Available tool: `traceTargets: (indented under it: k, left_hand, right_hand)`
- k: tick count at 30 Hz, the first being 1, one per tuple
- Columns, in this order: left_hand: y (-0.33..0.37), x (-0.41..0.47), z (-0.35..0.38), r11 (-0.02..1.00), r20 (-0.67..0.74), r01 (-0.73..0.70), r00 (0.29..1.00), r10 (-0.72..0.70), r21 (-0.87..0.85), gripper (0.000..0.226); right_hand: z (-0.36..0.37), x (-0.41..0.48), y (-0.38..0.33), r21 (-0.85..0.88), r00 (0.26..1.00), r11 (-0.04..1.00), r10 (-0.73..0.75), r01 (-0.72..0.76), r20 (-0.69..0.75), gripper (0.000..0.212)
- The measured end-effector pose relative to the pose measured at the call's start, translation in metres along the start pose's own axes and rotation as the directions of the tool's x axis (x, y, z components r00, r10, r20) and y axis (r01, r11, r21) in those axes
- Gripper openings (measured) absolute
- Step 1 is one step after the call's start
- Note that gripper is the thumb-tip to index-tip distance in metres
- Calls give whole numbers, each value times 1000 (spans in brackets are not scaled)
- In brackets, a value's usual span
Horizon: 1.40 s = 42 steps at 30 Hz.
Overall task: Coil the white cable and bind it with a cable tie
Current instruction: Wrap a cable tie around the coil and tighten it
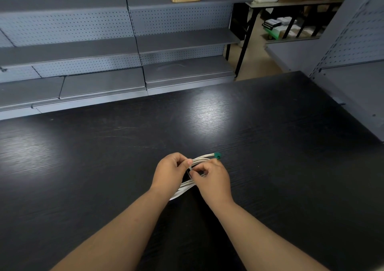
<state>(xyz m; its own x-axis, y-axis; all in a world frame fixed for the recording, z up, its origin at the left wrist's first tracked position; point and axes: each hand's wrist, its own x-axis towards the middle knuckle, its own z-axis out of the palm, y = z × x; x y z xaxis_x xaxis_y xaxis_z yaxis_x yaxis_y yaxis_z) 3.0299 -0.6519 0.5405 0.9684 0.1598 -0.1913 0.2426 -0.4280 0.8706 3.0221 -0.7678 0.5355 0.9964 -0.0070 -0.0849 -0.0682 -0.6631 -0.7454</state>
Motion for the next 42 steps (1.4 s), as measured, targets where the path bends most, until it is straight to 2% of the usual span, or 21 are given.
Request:
traceTargets:
  k: [5,13,20,24,27,32,34,38,42]
  left_hand:
    - [1,-1,-1,1000,-11,-3,1000,3,21,16]
    - [1,1,-3,999,-21,12,1000,-13,-45,17]
    - [0,0,-4,999,10,-9,1000,10,-49,16]
    - [1,-1,-5,999,30,-21,999,23,-46,15]
    - [2,-3,-6,999,33,-41,999,42,-35,14]
    - [3,-2,-6,999,29,-18,999,19,-31,15]
    - [3,-2,-6,999,33,-13,999,14,-30,16]
    - [1,-2,-7,999,37,-6,999,7,-44,17]
    - [1,-2,-7,999,39,-9,999,11,-50,17]
  right_hand:
    - [-1,0,0,-47,1000,999,-17,18,13,7]
    - [-4,0,-2,-102,996,992,-74,79,52,3]
    - [-11,6,-4,-25,994,996,-79,81,80,18]
    - [-16,9,-6,-80,989,990,-109,117,98,23]
    - [-18,8,-7,-184,983,966,-177,181,40,24]
    - [-31,12,-3,-300,924,914,-335,272,-183,23]
    - [-37,17,-2,-270,939,938,-278,219,-203,24]
    - [-42,22,1,-179,987,977,-135,118,-85,25]
    - [-46,16,1,-34,995,994,-101,100,-24,26]
